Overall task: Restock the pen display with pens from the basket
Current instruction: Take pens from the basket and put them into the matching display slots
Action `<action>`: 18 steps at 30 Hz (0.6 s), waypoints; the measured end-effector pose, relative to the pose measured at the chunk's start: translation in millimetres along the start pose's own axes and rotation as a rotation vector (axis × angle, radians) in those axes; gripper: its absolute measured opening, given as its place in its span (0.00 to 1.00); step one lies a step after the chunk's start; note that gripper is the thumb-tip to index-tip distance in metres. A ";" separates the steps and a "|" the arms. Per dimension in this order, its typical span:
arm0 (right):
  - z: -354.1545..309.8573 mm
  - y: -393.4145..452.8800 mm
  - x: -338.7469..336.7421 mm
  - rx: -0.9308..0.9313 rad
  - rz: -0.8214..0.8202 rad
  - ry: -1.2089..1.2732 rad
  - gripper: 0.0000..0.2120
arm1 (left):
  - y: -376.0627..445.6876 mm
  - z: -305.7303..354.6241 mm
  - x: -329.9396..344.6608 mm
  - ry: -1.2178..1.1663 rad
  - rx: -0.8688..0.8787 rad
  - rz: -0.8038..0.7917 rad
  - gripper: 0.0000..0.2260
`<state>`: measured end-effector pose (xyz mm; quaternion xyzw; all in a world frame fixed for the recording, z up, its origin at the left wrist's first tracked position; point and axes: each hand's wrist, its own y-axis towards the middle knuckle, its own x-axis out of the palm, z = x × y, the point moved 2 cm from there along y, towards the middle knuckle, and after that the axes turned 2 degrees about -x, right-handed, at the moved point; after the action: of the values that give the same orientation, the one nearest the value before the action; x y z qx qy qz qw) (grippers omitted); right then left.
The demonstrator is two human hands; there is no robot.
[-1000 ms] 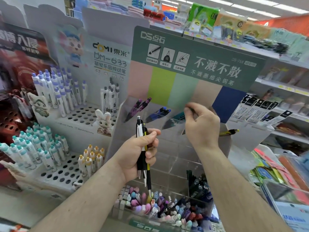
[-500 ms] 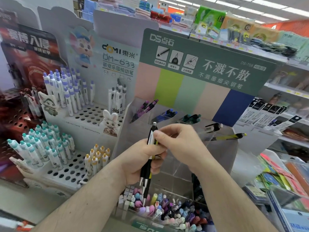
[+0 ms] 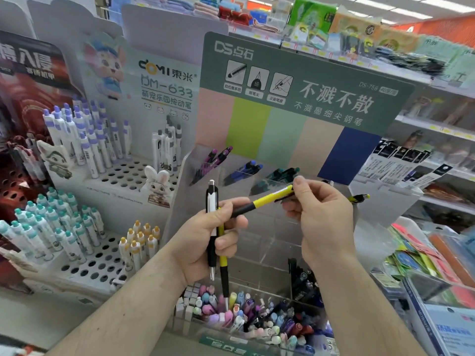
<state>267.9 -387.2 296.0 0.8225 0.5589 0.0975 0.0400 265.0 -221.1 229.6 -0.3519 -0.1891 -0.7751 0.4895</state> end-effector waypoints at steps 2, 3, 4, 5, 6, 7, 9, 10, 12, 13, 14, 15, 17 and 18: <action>3.1 -3.3 -4.6 0.025 0.054 0.074 0.04 | 4.3 -1.2 1.7 -0.102 0.032 -0.098 0.21; 5.2 -4.3 -6.7 0.040 0.072 0.105 0.03 | 6.7 -2.1 1.9 -0.147 0.033 -0.152 0.22; 7.4 -5.1 -8.8 0.048 0.087 0.118 0.02 | 9.6 -3.9 1.9 -0.192 0.024 -0.219 0.22; 9.3 -5.9 -10.7 0.046 0.099 0.114 0.03 | 12.8 -6.4 2.3 -0.247 0.004 -0.312 0.20; 10.4 -6.9 -13.1 0.039 0.112 0.108 0.03 | 15.1 -8.1 5.2 -0.306 -0.022 -0.420 0.19; 10.6 -7.7 -15.3 0.032 0.127 0.105 0.03 | 17.5 -9.7 9.1 -0.348 -0.047 -0.500 0.19; 7.0 -7.3 -23.0 0.005 0.183 0.121 0.03 | 24.2 -14.0 14.9 -0.302 -0.058 -0.474 0.20; 2.5 -5.5 -29.1 -0.033 0.231 0.137 0.04 | 27.1 -16.2 16.9 -0.226 -0.054 -0.393 0.21; -12.8 -0.1 -46.9 -0.192 0.369 0.138 0.06 | 31.3 -18.8 22.7 -0.073 -0.036 -0.227 0.27; -22.2 3.0 -56.6 -0.302 0.441 0.106 0.07 | 33.3 -19.9 24.6 -0.045 -0.035 -0.178 0.28; -30.9 6.0 -65.9 -0.412 0.506 0.062 0.07 | 35.8 -20.9 25.6 -0.046 -0.039 -0.151 0.29; -38.0 8.3 -73.8 -0.509 0.560 0.020 0.06 | 37.9 -21.9 26.5 -0.057 -0.046 -0.137 0.29; -43.0 16.1 -86.9 -0.620 0.647 -0.052 0.06 | 41.7 -24.4 29.2 -0.054 -0.057 -0.123 0.29; -41.0 21.5 -92.4 -0.639 0.677 -0.086 0.06 | 43.1 -25.8 30.6 -0.033 -0.059 -0.108 0.29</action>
<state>246.2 -482.7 329.1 0.9084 0.1988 0.2383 0.2802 285.8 -276.0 232.1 -0.3682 -0.1928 -0.7997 0.4333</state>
